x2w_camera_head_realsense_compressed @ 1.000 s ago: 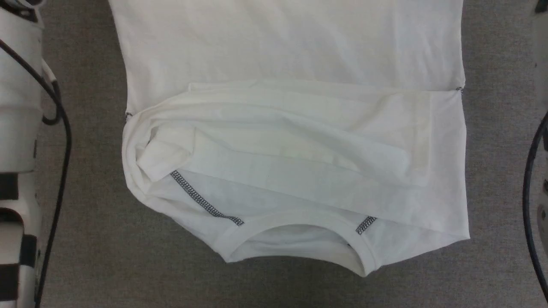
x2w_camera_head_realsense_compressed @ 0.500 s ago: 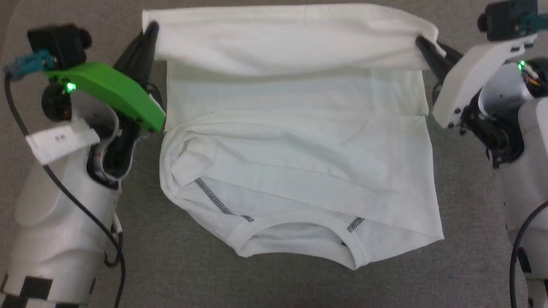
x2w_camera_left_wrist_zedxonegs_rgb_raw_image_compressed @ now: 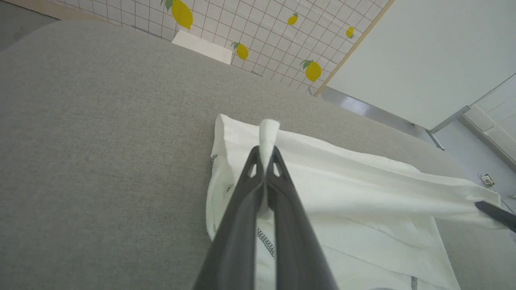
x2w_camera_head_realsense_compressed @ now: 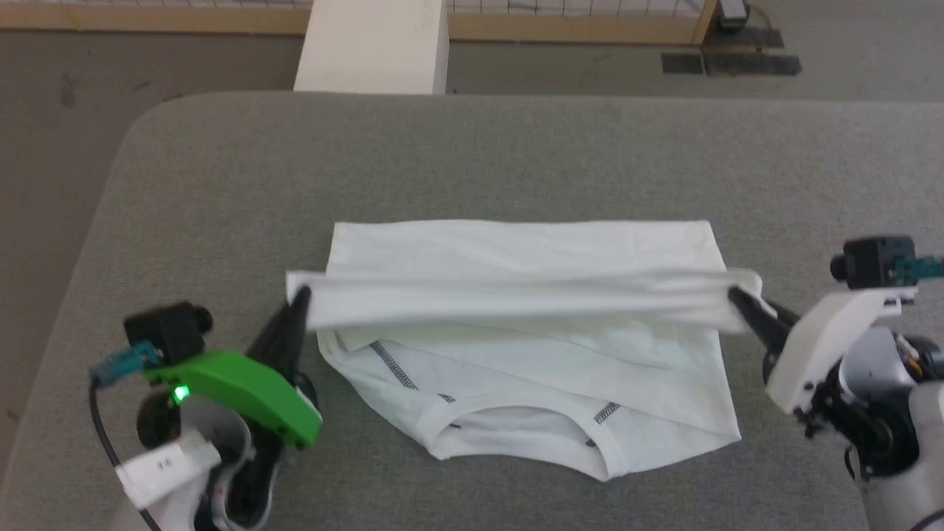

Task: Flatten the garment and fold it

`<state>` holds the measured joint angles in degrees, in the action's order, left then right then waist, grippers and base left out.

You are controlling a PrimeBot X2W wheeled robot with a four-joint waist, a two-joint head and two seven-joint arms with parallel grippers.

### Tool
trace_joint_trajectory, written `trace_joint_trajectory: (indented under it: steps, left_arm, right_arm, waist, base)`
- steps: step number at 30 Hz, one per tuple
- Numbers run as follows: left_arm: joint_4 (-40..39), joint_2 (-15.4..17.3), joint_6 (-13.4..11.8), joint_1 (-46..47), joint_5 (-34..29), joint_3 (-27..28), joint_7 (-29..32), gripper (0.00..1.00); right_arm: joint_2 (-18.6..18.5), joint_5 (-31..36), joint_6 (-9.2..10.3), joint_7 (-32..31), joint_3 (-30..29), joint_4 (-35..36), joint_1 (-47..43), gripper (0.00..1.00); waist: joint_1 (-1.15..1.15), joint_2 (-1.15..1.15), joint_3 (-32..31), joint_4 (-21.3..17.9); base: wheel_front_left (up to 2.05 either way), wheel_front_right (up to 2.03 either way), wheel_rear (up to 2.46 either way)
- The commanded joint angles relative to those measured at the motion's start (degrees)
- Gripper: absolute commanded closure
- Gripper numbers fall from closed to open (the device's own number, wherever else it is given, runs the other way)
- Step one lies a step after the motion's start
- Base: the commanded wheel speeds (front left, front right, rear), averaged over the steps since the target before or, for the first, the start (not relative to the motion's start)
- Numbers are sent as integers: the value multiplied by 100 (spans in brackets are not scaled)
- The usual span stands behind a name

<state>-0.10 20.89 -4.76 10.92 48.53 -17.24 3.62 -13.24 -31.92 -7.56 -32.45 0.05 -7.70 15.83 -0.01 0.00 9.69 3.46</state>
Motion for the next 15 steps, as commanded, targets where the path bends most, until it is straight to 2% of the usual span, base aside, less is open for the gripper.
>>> trace_joint_trajectory:
  steps: [1,6,13,14,15]
  left_arm:
    - [-69,-22,-73,-213,48,-24,44,100]
    - [-104,-67,-278,-744,134,-142,203,100]
    - [206,-7,-579,-1015,205,-274,646,100]
    - [263,-28,-634,-1031,267,-258,718,97]
    - [295,-26,-657,-1033,289,-265,776,66]
  right_arm:
    - [12,-6,8,-128,-80,95,-214,100]
    - [42,221,8,-532,-199,339,-826,100]
    - [8,611,8,-969,-80,304,-1293,100]
    - [12,655,8,-989,-73,304,-1315,100]
    - [25,668,8,-990,-73,312,-1321,50]
  waist:
    - [1,0,-224,119]
    - [1,0,-281,123]
    - [1,0,-308,86]
    - [1,0,-307,79]
    - [1,0,-311,73]
  base:
    - [0,0,0]
    - [0,0,0]
    - [0,0,0]
    - [0,0,0]
    - [0,0,0]
